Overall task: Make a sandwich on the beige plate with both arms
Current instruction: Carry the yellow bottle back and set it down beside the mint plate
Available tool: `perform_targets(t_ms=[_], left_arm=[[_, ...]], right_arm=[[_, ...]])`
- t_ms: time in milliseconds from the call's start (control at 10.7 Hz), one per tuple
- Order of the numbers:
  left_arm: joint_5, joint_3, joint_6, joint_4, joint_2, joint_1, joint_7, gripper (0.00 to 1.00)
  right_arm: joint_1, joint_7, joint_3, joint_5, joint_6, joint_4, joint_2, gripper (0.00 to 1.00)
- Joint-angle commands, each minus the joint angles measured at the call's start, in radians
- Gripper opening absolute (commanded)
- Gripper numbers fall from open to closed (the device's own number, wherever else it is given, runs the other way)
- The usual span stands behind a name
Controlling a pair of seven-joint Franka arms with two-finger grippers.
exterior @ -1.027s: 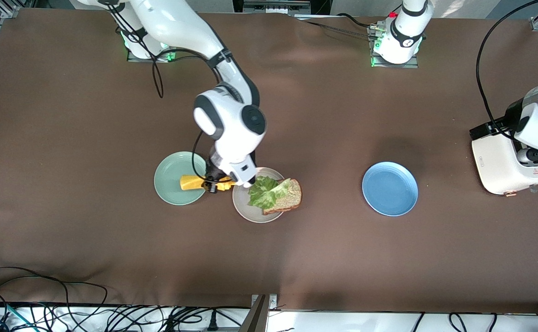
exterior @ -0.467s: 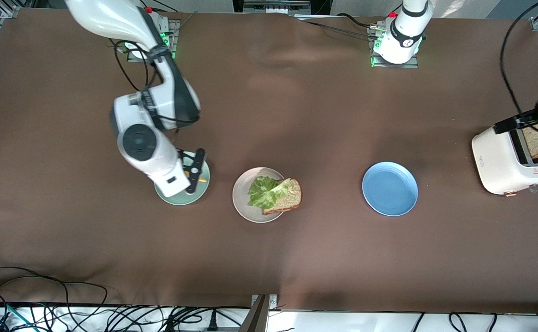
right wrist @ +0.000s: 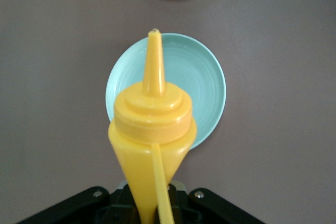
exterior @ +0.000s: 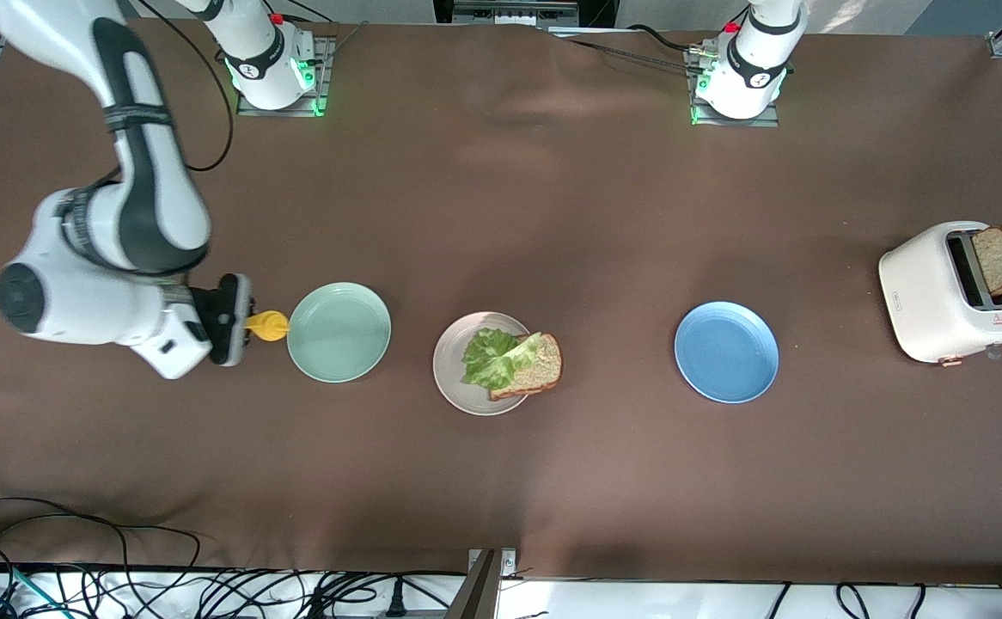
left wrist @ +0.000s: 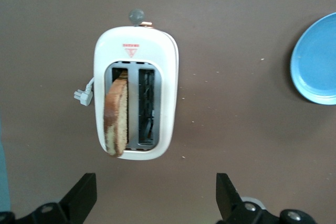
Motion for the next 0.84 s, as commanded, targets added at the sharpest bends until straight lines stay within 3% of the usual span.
perform_targets(t_ms=[0, 280, 747], left_arm=[[-0.068, -0.011, 0.059, -0.011, 0.089, 0.082, 0.116, 1.0], [-0.053, -0.011, 0.092, -0.012, 0.134, 0.085, 0.131, 1.0], [0.017, -0.011, 0.156, -0.003, 0.212, 0.097, 0.139, 1.0]], right_arm=[[-0.088, -0.168, 0.03, 0.12, -0.049, -0.022, 0.003, 0.0], [-0.171, -0.384, 0.01, 0.315, -0.107, -0.019, 0.063, 0.0], [-0.225, -0.606, -0.023, 0.499, -0.126, -0.037, 0.124, 0.0]])
